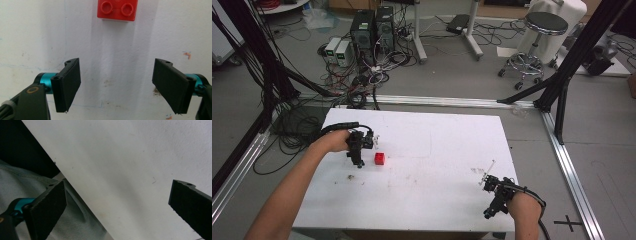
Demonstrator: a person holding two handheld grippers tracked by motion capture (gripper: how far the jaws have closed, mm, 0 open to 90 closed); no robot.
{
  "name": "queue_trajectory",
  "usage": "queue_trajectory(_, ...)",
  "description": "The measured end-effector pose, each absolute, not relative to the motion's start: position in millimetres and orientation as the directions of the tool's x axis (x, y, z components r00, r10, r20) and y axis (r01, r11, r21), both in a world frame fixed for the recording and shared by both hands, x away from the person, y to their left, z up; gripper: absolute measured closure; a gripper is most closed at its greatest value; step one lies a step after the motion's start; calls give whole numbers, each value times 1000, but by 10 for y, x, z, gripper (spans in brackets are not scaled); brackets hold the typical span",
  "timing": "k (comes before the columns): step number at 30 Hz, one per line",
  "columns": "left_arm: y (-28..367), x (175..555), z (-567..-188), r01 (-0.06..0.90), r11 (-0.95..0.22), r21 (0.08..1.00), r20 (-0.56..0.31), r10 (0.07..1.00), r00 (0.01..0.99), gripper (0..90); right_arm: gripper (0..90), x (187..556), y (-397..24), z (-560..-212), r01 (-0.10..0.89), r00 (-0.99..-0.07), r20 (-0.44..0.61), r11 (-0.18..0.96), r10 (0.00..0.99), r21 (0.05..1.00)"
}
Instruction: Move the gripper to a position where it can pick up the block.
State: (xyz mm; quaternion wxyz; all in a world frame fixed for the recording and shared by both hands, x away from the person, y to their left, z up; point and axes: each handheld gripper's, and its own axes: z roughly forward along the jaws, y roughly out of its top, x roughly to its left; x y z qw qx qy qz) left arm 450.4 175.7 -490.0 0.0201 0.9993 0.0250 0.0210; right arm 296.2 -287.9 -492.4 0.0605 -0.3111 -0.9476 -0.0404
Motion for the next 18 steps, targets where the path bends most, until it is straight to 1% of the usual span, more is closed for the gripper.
queue_trajectory(7, 1666, 4544, -4946, 23, -999, 26, 33, 24, 999, 232, 9, 2968, -2866, -4920, 594, -799, 139, 803, 585, 38)
queue_trajectory(18, 1509, 4550, -5011, -18, -999, 27, 18, -17, 1000, 232, 9, 2974, -2844, -4925, 584, -807, 138, 811, 574, 40)
